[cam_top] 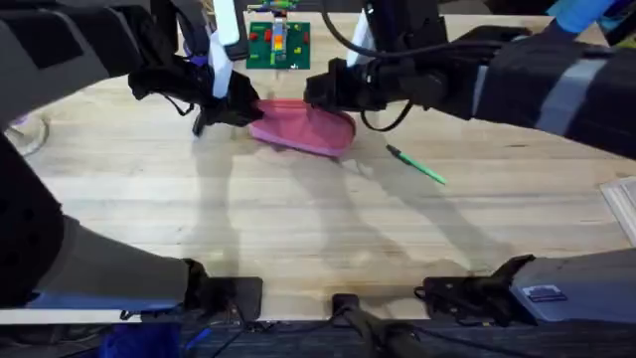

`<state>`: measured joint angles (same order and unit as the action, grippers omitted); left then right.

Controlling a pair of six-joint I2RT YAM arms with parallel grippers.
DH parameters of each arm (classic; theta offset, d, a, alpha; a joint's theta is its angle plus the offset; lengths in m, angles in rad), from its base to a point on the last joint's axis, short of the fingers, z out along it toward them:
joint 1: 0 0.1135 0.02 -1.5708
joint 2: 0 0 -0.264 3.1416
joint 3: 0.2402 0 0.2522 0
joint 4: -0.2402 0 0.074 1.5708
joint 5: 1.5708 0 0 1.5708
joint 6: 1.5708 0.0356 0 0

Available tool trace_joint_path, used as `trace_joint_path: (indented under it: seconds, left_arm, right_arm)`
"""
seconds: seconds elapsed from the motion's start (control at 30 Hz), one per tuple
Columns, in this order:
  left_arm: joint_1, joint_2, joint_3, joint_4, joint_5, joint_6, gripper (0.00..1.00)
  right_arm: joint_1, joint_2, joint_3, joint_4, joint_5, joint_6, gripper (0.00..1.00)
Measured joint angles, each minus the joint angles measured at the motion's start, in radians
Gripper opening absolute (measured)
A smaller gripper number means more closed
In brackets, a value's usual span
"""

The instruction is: Unzip the bag, pick up the pens from the table one at a time and place them inside, then zip the bag closed.

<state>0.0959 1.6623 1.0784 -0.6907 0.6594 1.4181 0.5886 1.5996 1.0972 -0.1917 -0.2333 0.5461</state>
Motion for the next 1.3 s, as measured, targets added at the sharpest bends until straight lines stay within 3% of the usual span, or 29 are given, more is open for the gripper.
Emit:
trace_joint_path:
  seconds: [0.8,1.1,1.13,1.2,1.3]
  left_arm:
    - [0.000,0.000,0.000,-0.002,0.001,0.000,0.043]
    - [0.000,0.000,0.000,-0.005,0.001,0.000,0.043]
    - [0.000,0.000,0.000,-0.005,0.001,0.000,0.043]
    - [0.000,0.000,0.000,-0.005,0.002,0.000,0.043]
    - [-0.002,0.000,0.000,-0.003,0.003,0.000,0.043]
  right_arm:
    - [0.109,0.155,0.002,0.373,-0.007,0.024,0.032]
    - [0.141,0.183,0.002,0.429,-0.003,0.030,0.032]
    - [0.140,0.183,0.002,0.428,-0.003,0.028,0.050]
    - [0.136,0.183,0.002,0.428,-0.008,0.012,0.207]
    - [0.131,0.176,0.007,0.425,-0.031,-0.021,0.573]
